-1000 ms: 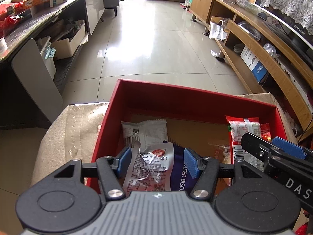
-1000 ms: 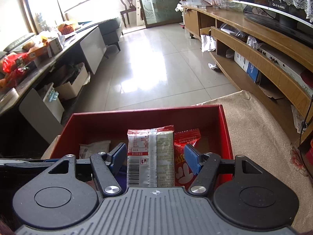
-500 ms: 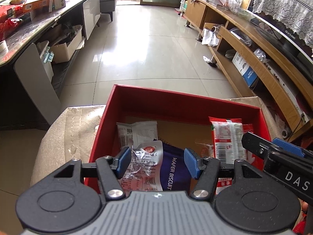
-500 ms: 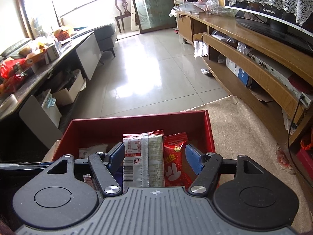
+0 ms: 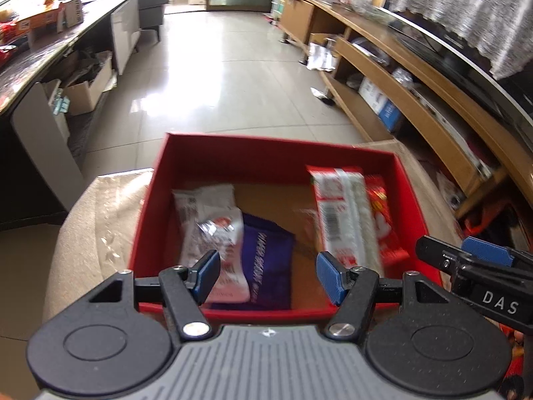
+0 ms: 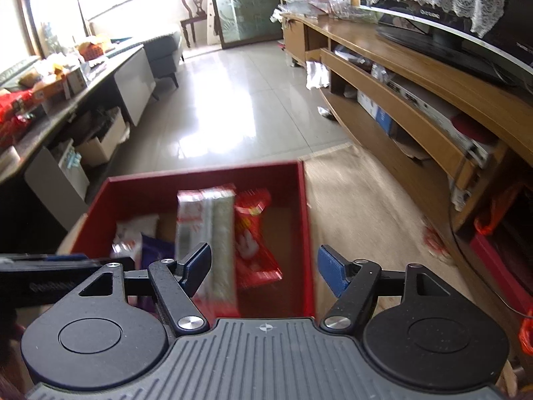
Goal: Organize snacks
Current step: 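Grasp the gold-wrapped bar with the left tool while the right tool moves toward the Kaprons box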
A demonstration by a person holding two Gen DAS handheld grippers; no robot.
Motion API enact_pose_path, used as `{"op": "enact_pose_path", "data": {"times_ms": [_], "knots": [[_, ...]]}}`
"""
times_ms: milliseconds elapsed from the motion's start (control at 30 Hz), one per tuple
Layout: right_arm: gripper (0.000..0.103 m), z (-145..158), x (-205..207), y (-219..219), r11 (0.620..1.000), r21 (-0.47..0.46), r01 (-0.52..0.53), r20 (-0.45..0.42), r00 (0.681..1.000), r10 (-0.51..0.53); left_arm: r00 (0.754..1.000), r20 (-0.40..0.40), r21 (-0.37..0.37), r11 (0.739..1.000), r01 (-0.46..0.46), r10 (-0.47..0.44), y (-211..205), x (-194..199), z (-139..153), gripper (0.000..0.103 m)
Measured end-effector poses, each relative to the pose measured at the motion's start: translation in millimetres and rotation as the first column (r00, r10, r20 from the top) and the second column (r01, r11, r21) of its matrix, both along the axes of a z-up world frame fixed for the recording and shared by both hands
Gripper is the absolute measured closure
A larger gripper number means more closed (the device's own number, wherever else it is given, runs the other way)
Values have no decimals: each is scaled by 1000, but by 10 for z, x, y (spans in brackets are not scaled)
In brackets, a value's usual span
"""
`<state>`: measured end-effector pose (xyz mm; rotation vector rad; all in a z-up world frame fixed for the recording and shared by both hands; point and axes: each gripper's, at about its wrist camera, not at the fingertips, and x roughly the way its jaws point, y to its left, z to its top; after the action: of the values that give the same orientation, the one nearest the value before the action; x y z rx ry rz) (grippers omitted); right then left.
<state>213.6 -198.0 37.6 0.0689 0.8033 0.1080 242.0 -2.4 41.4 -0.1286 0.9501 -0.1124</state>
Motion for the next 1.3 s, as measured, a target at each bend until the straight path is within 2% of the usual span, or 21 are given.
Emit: {"op": "enact_pose_path", "data": {"times_ms": [300, 500, 767, 1000, 1300], "knots": [[25, -38, -428, -258, 998, -59, -5, -47, 999, 2, 995, -19, -14, 995, 97, -98, -228, -327, -26, 44], [24, -95, -736, -593, 999, -33, 23, -88, 996, -26, 987, -45, -12, 988, 155, -155, -368, -489, -106, 43], [24, -271, -798, -921, 996, -31, 82, -152, 985, -86, 978, -74, -9, 981, 193, -193, -476, -586, -184, 43], [23, -318, -786, -744, 999, -35, 8, -174, 985, -14, 970, -104, -9, 975, 222, -222, -455, -602, -281, 43], [22, -290, -694, -363, 993, -36, -112, -186, 977, 104, 964, -142, 19, 973, 229, -224, -178, -718, -432, 43]]}}
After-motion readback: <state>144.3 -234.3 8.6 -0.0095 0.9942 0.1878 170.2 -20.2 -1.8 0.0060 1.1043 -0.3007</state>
